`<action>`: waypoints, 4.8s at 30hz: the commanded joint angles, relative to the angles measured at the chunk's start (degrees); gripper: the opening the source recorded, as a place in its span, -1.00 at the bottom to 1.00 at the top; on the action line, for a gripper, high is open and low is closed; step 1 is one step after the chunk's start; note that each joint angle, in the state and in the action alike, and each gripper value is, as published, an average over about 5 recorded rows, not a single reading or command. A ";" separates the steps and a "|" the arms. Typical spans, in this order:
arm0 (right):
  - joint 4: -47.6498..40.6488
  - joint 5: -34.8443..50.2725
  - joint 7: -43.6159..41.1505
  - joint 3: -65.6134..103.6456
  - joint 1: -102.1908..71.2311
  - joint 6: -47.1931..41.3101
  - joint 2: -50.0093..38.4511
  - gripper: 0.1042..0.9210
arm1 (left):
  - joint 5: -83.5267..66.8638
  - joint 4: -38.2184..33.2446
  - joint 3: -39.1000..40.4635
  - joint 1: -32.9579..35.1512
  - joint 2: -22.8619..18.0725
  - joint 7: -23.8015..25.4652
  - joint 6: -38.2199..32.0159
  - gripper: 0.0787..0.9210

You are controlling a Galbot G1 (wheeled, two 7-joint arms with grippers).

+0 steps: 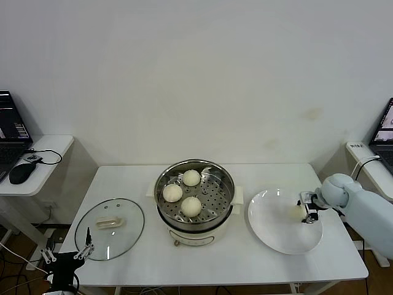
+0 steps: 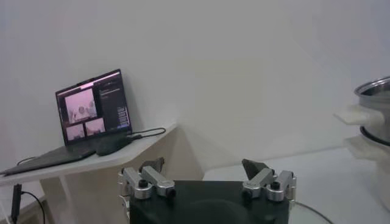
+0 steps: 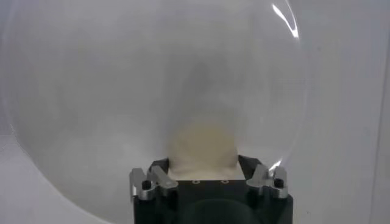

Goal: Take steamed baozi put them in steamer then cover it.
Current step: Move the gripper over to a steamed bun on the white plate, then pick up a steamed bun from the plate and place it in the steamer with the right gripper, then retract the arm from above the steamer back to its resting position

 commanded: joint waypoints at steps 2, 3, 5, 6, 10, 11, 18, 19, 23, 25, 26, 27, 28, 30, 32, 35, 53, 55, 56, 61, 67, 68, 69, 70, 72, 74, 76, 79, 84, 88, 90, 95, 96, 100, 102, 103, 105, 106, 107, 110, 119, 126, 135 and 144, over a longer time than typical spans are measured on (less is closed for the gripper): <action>0.93 1.25 -0.84 -1.31 2.33 -0.47 -0.29 0.28 | 0.03 -0.12 0.00 0.02 -0.02 -0.04 -0.06 0.77; 1.55 1.79 -1.08 -1.80 3.15 -0.64 -0.80 0.27 | 0.03 -0.15 0.01 0.02 -0.02 -0.04 -0.07 0.77; 3.35 3.43 -1.67 -3.57 5.33 -1.00 -2.25 0.24 | 0.01 -0.26 0.02 0.02 0.01 -0.05 -0.09 0.77; 4.47 4.54 -1.96 -4.95 6.72 -1.26 -3.18 0.23 | 0.00 -0.33 0.01 0.02 0.03 -0.05 -0.09 0.77; 9.94 10.59 -3.17 -12.17 14.33 -2.94 -7.23 0.20 | -0.05 -0.54 -0.01 -0.10 0.14 -0.07 -0.09 0.77; 11.28 12.11 -3.38 -13.49 16.51 -3.51 -8.06 0.20 | -0.07 -0.58 0.01 -0.15 0.14 -0.07 -0.09 0.77; 20.00 21.22 -3.73 -21.78 32.68 -7.23 -10.38 0.20 | -0.13 -0.69 0.52 -0.50 0.24 -0.08 -0.10 0.77; 21.25 22.52 -3.61 -23.69 35.36 -7.71 -10.29 0.20 | -0.15 -0.73 0.55 -0.49 0.29 -0.09 -0.12 0.77; 25.18 29.00 -2.86 -32.36 46.56 -10.05 -8.17 0.21 | -0.29 -0.89 0.51 -0.46 0.50 -0.11 -0.19 0.77; 26.16 32.36 -2.05 -35.82 50.92 -11.46 -5.93 0.22 | -0.32 -0.99 0.58 -0.53 0.54 -0.11 -0.22 0.77; 26.46 33.85 -1.56 -37.11 52.48 -12.15 -4.61 0.22 | -0.30 -1.05 0.64 -0.59 0.53 -0.13 -0.23 0.77; 26.60 35.50 -0.96 -38.33 53.91 -12.95 -2.92 0.23 | -0.16 -1.11 0.69 -0.69 0.49 -0.16 -0.28 0.77; 26.63 37.05 -0.29 -39.49 55.24 -13.76 -1.05 0.23 | 0.09 -1.19 0.73 -0.80 0.42 -0.18 -0.37 0.77; 26.52 40.02 1.12 -41.32 57.06 -15.53 2.84 0.24 | 0.56 -1.34 0.77 -0.99 0.31 -0.24 -0.59 0.77; 26.25 43.36 2.73 -42.69 57.92 -17.70 6.58 0.24 | 0.85 -1.45 0.75 -1.13 0.28 -0.28 -0.78 0.77; 25.45 48.03 5.27 -43.04 56.52 -21.34 11.31 0.24 | 0.81 -1.31 0.73 -1.25 0.26 -0.38 -0.97 0.77; 12.04 47.25 10.49 -41.43 40.69 -29.90 25.36 0.24 | 1.36 -0.81 0.14 -1.14 -0.52 -0.89 -2.06 0.77; 11.22 46.86 10.80 -41.28 39.88 -30.19 26.15 0.24 | 1.32 -0.76 -0.05 -1.21 -0.45 -0.89 -2.06 0.77; 10.80 46.69 10.96 -41.10 39.50 -30.36 26.53 0.24 | 1.31 -0.72 -0.14 -1.25 -0.42 -0.89 -2.06 0.77; 9.54 45.09 11.62 -40.66 38.49 -31.51 27.66 0.24 | 1.31 -0.38 -0.25 -1.41 -0.41 -0.90 -2.11 0.77; 8.79 43.34 12.15 -40.86 38.27 -32.04 27.61 0.24 | 1.30 -0.07 -0.21 -1.74 -0.46 -0.94 -2.21 0.77; 8.84 43.31 12.21 -40.85 38.19 -32.13 27.48 0.24 | 1.30 -0.02 -0.19 -1.79 -0.46 -0.96 -2.23 0.77; 8.95 43.33 12.25 -40.85 38.12 -32.24 27.32 0.24 | 1.30 0.01 -0.18 -1.82 -0.46 -0.96 -2.24 0.77; 9.10 43.38 12.29 -40.82 38.05 -32.38 27.12 0.24 | 1.29 0.03 -0.17 -1.84 -0.46 -0.96 -2.25 0.77; 9.47 43.60 12.27 -40.73 37.94 -32.59 26.69 0.24 | 1.29 0.00 -0.15 -1.84 -0.47 -0.95 -2.25 0.77; 10.20 44.04 12.33 -40.55 37.91 -32.84 26.05 0.24 | 1.30 -0.06 -0.12 -1.81 -0.49 -0.94 -2.25 0.77; 11.36 44.49 12.36 -40.19 38.08 -33.00 25.19 0.24 | 1.32 -0.15 -0.08 -1.77 -0.52 -0.91 -2.23 0.77; 13.69 45.28 12.33 -38.84 38.88 -33.09 23.03 0.29 | 1.35 -0.27 -0.07 -1.70 -0.54 -0.89 -2.22 0.77; 18.03 46.87 15.06 -34.96 40.73 -33.11 17.87 0.59 | 1.26 -0.36 -0.21 -1.67 -0.51 -0.88 -2.22 0.77; 24.50 51.16 26.31 -30.64 38.80 -33.09 12.29 0.74 | 1.23 -0.59 -0.21 -1.48 -0.63 -0.82 -2.17 0.77; 28.90 56.08 35.47 -27.03 35.22 -32.16 8.52 0.75 | 1.25 -0.80 -0.16 -1.20 -0.63 -0.71 -2.05 0.77; 37.39 60.53 53.83 -12.74 16.53 -19.69 -0.59 0.76 | 1.48 -1.03 0.22 -0.90 -0.76 -0.45 -1.64 0.77; 38.31 58.59 56.18 -8.28 10.94 -16.46 -1.94 0.76 | 1.56 -0.92 0.36 -0.93 -0.80 -0.42 -1.61 0.77; 39.60 47.11 60.33 10.80 -11.91 -5.72 -3.62 0.76 | 1.76 0.17 1.21 -0.91 -0.79 -0.28 -1.60 0.77; 39.66 42.21 61.12 19.75 -22.09 -0.38 -2.71 0.76 | 1.86 0.74 1.55 -0.80 -0.79 -0.23 -1.62 0.77; 39.64 40.19 61.22 23.69 -26.14 2.06 -1.73 0.76 | 1.95 0.94 1.61 -0.76 -0.84 -0.21 -1.66 0.77; 39.47 36.62 60.82 32.09 -35.05 7.11 1.51 0.76 | 2.13 1.20 1.67 -0.76 -1.01 -0.15 -1.72 0.77; 39.39 34.80 60.03 36.34 -39.26 9.19 3.66 0.76 | 2.25 1.29 1.67 -0.85 -1.12 -0.13 -1.75 0.77; 39.27 33.20 59.09 40.24 -42.94 11.55 6.07 0.76 | 2.43 1.37 1.66 -0.97 -1.26 -0.13 -1.77 0.77; 38.35 28.64 54.97 51.19 -52.30 18.54 14.05 0.76 | 3.43 1.76 1.74 -1.41 -1.60 -0.22 -1.80 0.77; 34.54 28.81 45.86 70.33 -63.19 28.72 36.67 0.76 | 15.19 5.42 3.47 -3.05 -1.56 -1.57 -4.11 0.77; 40.49 35.75 45.22 77.87 -71.43 17.90 41.35 0.76 | 50.74 11.97 -3.35 -7.09 -0.18 -3.44 -9.86 0.77; 39.43 34.08 48.43 82.44 -75.62 19.37 42.13 0.76 | 76.39 16.60 -7.49 -7.04 8.00 -2.28 -11.10 0.77; 38.32 34.28 51.88 83.17 -75.83 22.97 42.78 0.76 | 80.50 21.00 -4.81 -11.82 10.69 1.43 -10.88 0.77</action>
